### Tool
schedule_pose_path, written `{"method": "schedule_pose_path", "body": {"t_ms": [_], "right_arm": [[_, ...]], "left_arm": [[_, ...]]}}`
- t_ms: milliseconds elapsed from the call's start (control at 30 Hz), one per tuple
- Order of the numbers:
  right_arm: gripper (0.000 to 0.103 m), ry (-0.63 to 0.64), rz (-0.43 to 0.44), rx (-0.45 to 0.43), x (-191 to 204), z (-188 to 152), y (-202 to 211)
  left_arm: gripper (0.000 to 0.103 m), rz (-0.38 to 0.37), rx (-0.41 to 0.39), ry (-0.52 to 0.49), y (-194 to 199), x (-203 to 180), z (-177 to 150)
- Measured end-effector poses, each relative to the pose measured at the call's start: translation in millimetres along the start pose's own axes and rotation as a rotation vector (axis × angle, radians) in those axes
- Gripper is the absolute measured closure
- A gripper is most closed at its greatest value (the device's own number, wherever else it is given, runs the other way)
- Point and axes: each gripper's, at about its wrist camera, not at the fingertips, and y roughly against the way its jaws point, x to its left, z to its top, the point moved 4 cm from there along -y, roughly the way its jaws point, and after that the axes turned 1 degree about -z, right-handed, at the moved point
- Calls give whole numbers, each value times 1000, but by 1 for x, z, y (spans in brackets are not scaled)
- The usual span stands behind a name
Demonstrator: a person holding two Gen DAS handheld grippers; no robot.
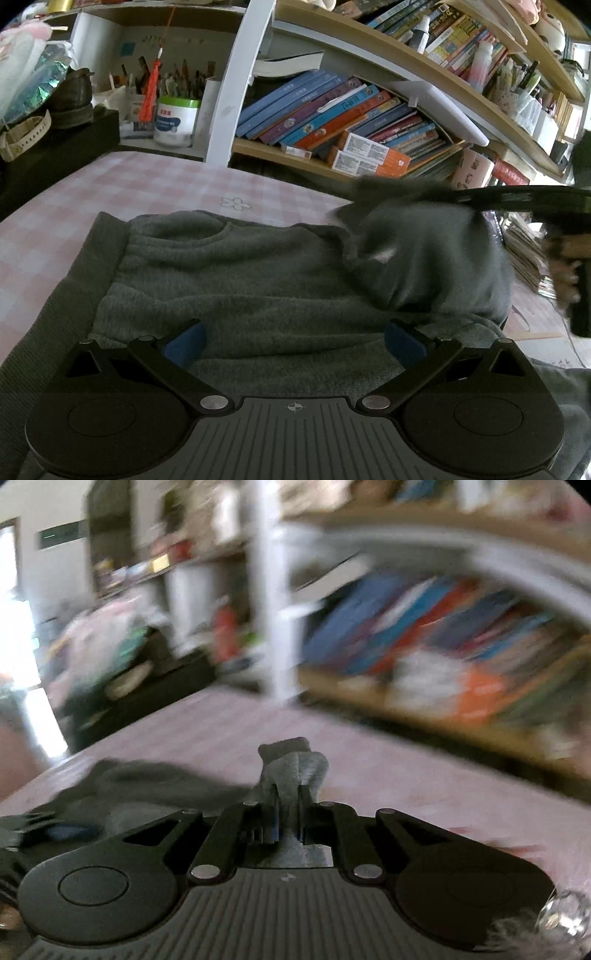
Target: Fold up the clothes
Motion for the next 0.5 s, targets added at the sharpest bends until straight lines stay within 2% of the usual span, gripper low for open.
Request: {"method": "schedule_pose_path", "body": {"t_ms": [67, 200, 267, 367, 500], "right_arm": [[95, -47, -149, -35, -38, -8, 28], [94, -132, -400, 2, -94, -49, 70], [90, -191, -438, 87, -113, -78, 79], [85, -253, -422, 159, -127, -109, 87], [74, -266, -403, 140, -128, -114, 98]], "left_arm": [[0, 1, 0, -1, 0, -1, 0], [0, 5, 2, -7, 0, -1, -1], [0, 6, 3, -10, 0, -1, -1], [0, 9, 5, -13, 0, -2, -1], [0, 12, 6, -15, -1, -2, -1]]}}
